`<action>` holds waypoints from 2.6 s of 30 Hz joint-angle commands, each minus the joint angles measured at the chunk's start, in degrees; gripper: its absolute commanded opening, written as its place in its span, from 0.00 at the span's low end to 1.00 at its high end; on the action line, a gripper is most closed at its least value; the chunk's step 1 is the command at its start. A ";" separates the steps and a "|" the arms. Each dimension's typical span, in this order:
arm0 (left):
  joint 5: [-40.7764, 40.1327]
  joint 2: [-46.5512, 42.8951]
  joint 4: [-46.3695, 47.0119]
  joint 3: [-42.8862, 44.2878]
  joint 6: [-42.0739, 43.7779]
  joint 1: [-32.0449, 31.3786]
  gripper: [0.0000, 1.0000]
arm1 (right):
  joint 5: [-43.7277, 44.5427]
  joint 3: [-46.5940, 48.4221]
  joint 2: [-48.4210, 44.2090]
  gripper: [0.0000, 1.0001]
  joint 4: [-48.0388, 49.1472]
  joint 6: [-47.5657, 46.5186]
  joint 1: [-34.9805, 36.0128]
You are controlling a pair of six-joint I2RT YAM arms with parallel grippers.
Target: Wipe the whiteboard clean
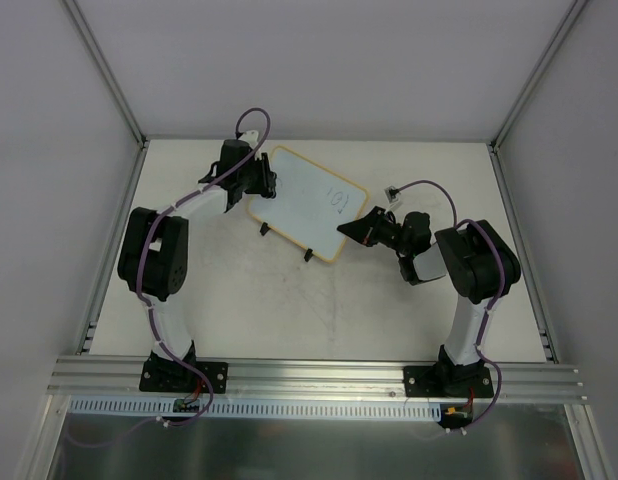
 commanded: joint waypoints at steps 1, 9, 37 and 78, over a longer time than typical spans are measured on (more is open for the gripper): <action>3.61 -0.84 1.25 -0.58 0.26 -3.12 0.00 | 0.03 0.92 -0.20 0.00 11.29 -0.06 0.06; 0.88 -2.77 2.83 -3.39 -0.26 -13.48 0.00 | -0.15 1.01 -0.19 0.00 11.38 -0.06 -0.03; -0.08 -1.37 0.55 0.82 0.53 -1.81 0.00 | -0.41 0.83 -0.55 0.00 11.29 0.21 0.06; 0.80 1.35 1.25 1.97 0.62 -6.90 0.00 | -0.59 1.01 -0.20 0.00 11.29 0.38 -0.11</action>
